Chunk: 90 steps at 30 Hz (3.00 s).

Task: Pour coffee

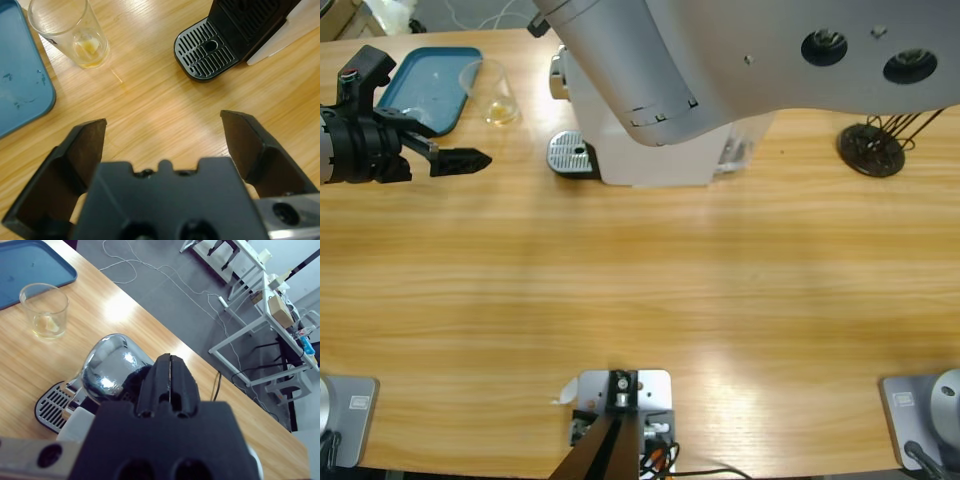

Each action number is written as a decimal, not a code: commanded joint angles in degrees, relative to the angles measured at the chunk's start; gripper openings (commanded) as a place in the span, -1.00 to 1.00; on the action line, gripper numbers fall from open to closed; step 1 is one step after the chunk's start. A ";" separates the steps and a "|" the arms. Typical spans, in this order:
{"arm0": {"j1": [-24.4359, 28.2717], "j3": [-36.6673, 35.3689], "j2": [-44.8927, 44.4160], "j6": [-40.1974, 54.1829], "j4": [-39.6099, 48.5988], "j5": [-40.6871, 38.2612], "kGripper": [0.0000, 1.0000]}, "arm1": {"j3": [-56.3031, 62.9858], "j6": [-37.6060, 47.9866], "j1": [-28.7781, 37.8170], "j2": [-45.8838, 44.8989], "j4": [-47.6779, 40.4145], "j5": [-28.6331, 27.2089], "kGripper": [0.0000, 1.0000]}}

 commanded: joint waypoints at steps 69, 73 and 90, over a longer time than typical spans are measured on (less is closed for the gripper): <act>-0.62 1.85 1.19 1.45 -0.83 -0.87 0.98 | 2.56 7.94 -15.07 -24.76 43.98 35.76 -1.00; -0.59 1.85 1.47 1.45 -0.88 -0.92 0.98 | 0.85 3.98 -16.44 -24.81 43.65 28.64 -1.00; -0.62 1.42 2.89 2.06 -1.41 -0.99 0.96 | -18.46 -5.00 -26.78 -13.72 53.05 41.70 -1.00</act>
